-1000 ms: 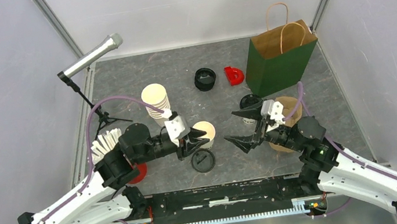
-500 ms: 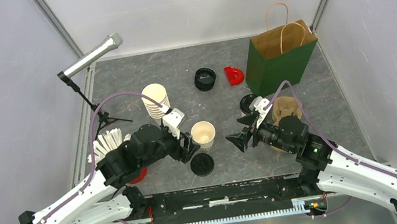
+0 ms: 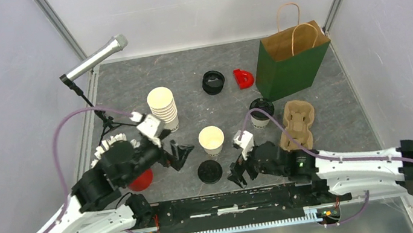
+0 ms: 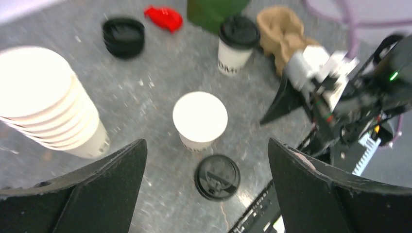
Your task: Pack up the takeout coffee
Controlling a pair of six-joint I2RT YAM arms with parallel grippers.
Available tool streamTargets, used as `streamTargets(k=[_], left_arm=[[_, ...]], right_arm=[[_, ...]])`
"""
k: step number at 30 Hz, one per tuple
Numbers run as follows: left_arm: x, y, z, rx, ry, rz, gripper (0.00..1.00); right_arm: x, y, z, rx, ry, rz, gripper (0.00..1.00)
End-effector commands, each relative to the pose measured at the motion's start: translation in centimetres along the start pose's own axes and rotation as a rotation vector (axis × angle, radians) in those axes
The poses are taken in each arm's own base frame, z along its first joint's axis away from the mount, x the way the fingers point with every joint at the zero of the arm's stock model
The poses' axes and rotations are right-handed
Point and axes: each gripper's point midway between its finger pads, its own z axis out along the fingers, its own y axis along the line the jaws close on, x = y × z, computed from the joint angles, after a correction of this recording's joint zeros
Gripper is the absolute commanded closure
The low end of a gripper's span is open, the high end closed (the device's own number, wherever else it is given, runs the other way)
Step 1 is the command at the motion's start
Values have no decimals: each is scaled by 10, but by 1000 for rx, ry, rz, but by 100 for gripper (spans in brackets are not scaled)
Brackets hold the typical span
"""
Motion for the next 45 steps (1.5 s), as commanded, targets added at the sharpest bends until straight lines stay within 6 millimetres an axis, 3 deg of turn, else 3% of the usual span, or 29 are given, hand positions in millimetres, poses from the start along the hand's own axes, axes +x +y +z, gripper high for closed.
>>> streamTargets(k=[1,9,15,20,25,31,45], left_arm=[[-53,23,-35,-95,-195,120,0],[-45,19,-49,-22,-345,233,0],[-59,24,-70,-42,-473,251,0],[-52,28,-68,-56,-463,257,0],[-48,27,-65,-48,-445,267,0],[-44,29,-64,-60,-429,282,0],[-42,34,-65,-85,-429,277,0]], right_arm=[[-25,16,18,75,-60,50,2],[-19,57,67,101,33,-21,2],[-20,59,95,172,54,-24,2],[-12,55,109,230,92,-43,2],[0,40,110,292,132,-52,2],[1,29,112,307,135,-43,2],[11,27,118,270,145,-17,2]])
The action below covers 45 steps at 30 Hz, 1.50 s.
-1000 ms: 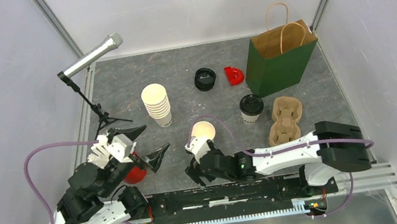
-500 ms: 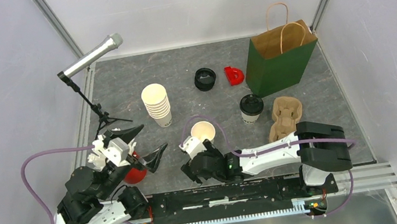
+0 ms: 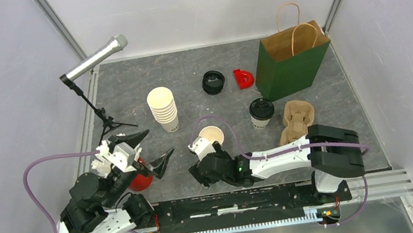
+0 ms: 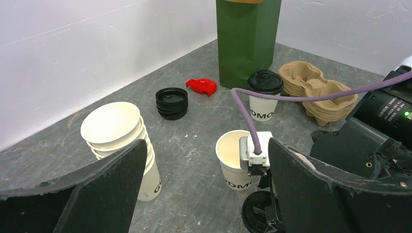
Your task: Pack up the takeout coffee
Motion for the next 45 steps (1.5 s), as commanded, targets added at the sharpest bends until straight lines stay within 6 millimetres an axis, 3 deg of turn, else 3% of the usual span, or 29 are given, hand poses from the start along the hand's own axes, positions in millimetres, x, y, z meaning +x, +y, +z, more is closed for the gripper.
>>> streamTargets(k=[1,14,16,23,29,37,40,45], left_arm=[[-5,7,0,-23,-23,56,0],[-4,10,-2,-40,-21,55,0],[-5,10,-2,-40,-22,55,0],[-2,13,0,-60,-5,59,0],[7,17,3,-89,48,57,0],[20,36,10,-250,179,-21,0],[25,40,11,-299,209,-72,0],[28,30,17,-296,221,-191,0]], right_arm=[[5,2,5,-7,3,16,2],[17,-2,13,23,44,-34,2],[15,-1,12,16,41,-35,6],[6,5,-4,-49,23,-37,20],[3,9,-29,-109,16,-52,23],[-35,1,-77,-171,-102,-52,25],[-59,-18,-90,-115,-158,-65,24],[-95,-52,-93,-42,-204,-58,24]])
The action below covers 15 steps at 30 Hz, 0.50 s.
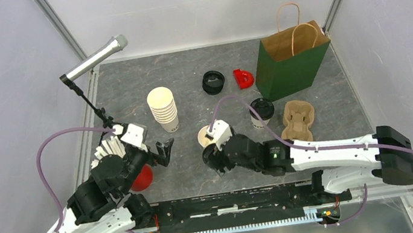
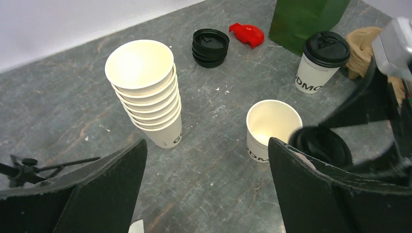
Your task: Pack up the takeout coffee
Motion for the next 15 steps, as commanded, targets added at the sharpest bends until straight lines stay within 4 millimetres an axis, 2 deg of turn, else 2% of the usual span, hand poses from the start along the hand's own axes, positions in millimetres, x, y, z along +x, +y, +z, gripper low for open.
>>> streamTargets(k=[1,8,15], left_arm=[[-14,-2,0,-28,-11,-172,0],[-27,-4,-2,-21,-12,-198,0],[-34,11,-13,-47,-112,-190,0]], right_arm=[[-40,-31,-3,76,-61,-30,24],[-79,-50,6,103,-98,-47,24],[-87,-53,22,99,-64,-72,23]])
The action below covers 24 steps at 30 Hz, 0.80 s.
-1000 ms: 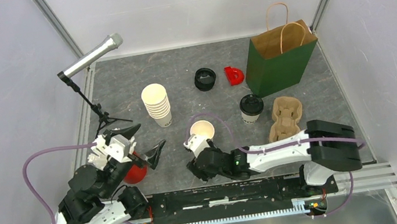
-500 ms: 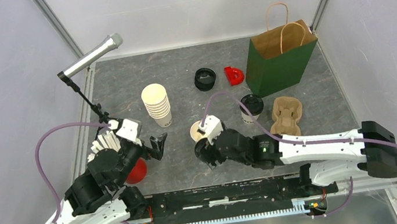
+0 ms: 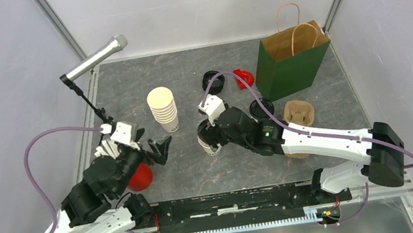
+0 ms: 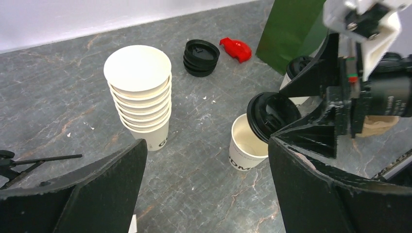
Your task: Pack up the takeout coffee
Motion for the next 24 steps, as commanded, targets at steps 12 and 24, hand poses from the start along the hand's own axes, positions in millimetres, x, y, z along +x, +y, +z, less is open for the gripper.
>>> streamTargets(k=[12,24], left_arm=[[-21,28,-24,-52,-243,-41,0],[-17,21,-20,-23,-210,-11,0]], right_arm=[[-2,-4,25,16,125,-89,22],[21,1,48,-19,221,-100,18]])
